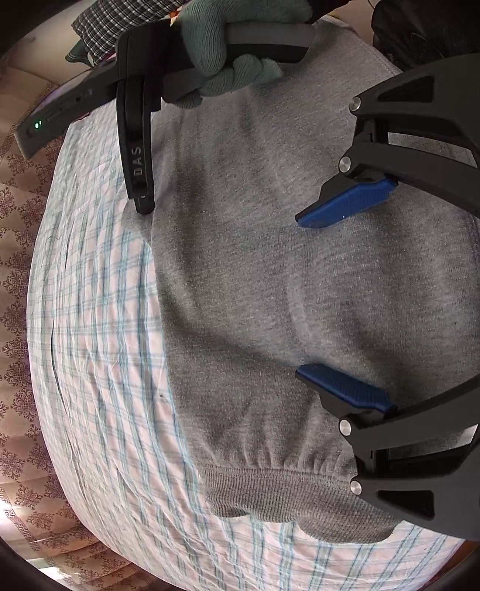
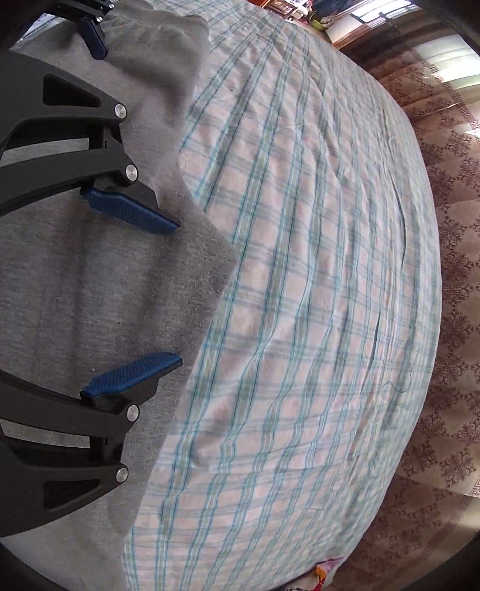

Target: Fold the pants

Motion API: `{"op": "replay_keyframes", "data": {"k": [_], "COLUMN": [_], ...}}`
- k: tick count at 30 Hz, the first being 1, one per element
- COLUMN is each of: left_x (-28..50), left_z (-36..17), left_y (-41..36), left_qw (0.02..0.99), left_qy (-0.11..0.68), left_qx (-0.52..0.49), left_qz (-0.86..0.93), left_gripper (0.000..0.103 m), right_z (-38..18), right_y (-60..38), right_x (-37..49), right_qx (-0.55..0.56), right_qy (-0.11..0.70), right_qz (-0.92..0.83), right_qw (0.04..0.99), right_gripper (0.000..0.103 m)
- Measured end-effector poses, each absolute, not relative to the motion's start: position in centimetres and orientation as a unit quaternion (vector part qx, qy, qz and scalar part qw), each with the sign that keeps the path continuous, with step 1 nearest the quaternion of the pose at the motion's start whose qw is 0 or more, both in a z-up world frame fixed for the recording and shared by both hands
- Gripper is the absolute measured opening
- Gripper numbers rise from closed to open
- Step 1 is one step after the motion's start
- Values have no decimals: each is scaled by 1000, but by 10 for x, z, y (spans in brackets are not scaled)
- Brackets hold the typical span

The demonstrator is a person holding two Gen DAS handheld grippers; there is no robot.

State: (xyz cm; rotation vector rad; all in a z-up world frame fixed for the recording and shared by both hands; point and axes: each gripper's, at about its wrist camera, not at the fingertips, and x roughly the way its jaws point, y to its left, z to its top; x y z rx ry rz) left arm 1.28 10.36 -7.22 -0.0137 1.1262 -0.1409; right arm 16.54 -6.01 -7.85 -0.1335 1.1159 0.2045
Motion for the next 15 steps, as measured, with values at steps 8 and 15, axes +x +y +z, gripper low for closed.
{"op": "replay_keyframes", "data": {"k": [8, 15], "left_x": [13, 13], "left_z": [-74, -73], "left_y": [100, 100], "left_qw": [844, 846], "left_qy": [532, 529], "left_qx": [0, -2], "left_qz": [-67, -66], "left_gripper": [77, 78], "right_z": [-89, -53], "right_y": [-67, -103], "right_x": [184, 162], "right_qx": [-47, -12], "right_qy": [536, 507], "right_qz": [85, 83], "right_qw": [839, 858], "right_gripper": [71, 70]}}
